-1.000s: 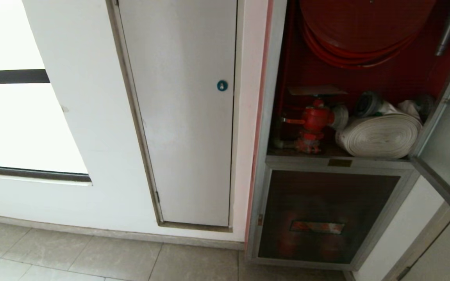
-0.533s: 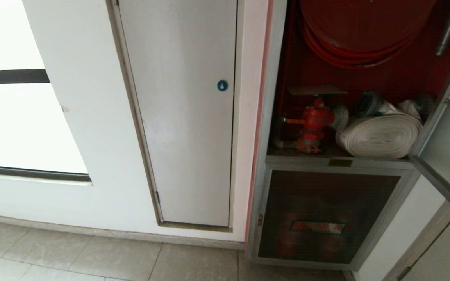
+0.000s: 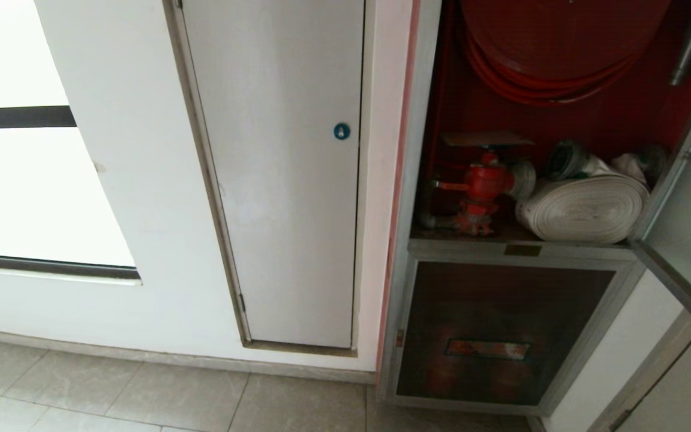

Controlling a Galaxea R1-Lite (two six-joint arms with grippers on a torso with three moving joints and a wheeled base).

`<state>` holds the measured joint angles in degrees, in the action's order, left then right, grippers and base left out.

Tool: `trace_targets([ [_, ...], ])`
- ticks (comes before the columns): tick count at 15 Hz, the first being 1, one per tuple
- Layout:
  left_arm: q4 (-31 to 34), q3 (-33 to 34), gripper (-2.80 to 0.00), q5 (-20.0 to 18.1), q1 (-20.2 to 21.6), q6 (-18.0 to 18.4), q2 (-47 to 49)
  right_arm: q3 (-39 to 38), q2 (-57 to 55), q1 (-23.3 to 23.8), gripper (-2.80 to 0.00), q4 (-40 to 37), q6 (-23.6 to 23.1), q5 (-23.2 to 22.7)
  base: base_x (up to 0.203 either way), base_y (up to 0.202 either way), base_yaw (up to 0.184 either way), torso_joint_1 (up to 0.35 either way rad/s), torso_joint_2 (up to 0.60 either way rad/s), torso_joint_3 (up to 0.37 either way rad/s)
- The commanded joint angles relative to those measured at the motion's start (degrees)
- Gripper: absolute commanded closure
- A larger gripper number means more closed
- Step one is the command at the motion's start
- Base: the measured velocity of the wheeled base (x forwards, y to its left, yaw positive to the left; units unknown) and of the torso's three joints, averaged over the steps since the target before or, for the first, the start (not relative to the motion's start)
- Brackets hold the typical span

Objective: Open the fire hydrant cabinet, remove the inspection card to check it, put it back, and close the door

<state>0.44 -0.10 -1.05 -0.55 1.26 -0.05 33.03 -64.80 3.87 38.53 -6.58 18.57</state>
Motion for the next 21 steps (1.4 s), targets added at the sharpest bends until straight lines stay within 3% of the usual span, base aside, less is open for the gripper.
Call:
trace_targets([
  [1, -0.01, 0.01, 0.00, -0.01, -0.06, 0.06, -0.04, -0.95, 6.71, -2.87, 0.00, -2.05, 0.01, 0.60, 0.000, 0.000, 0.000, 0.000, 0.00, 0.000],
  [7, 0.00, 0.01, 0.00, -0.01, 0.02, -0.03, -0.04, -1.31, 34.94, -3.85, 0.00, -25.73, -0.18, 1.39, 0.000, 0.000, 0.000, 0.000, 0.00, 0.000],
  [10, 0.00, 0.01, 0.00, -0.01, 0.02, 0.05, -0.04, -1.68, 45.89, -3.94, 0.00, -40.59, -0.39, -5.01, 0.000, 0.000, 0.000, 0.000, 0.00, 0.000],
  [12, -0.02, 0.01, 0.00, -0.01, 0.02, -0.03, -0.04, -2.74, 51.96, -3.95, 0.00, -46.63, -0.41, -10.42, 0.000, 0.000, 0.000, 0.000, 0.00, 0.000],
  [16, -0.05, 0.01, 0.00, -0.01, 0.00, -0.03, -0.04, -13.04, 63.90, -3.97, 0.00, -48.60, -0.38, -18.89, 0.000, 0.000, 0.000, 0.000, 0.00, 0.000],
  [21, 0.00, 0.01, 0.00, -0.01, 0.02, -0.03, -0.04, -25.86, 64.80, -4.01, 0.00, -40.47, 4.62, -20.23, 0.000, 0.000, 0.000, 0.000, 0.00, 0.000],
])
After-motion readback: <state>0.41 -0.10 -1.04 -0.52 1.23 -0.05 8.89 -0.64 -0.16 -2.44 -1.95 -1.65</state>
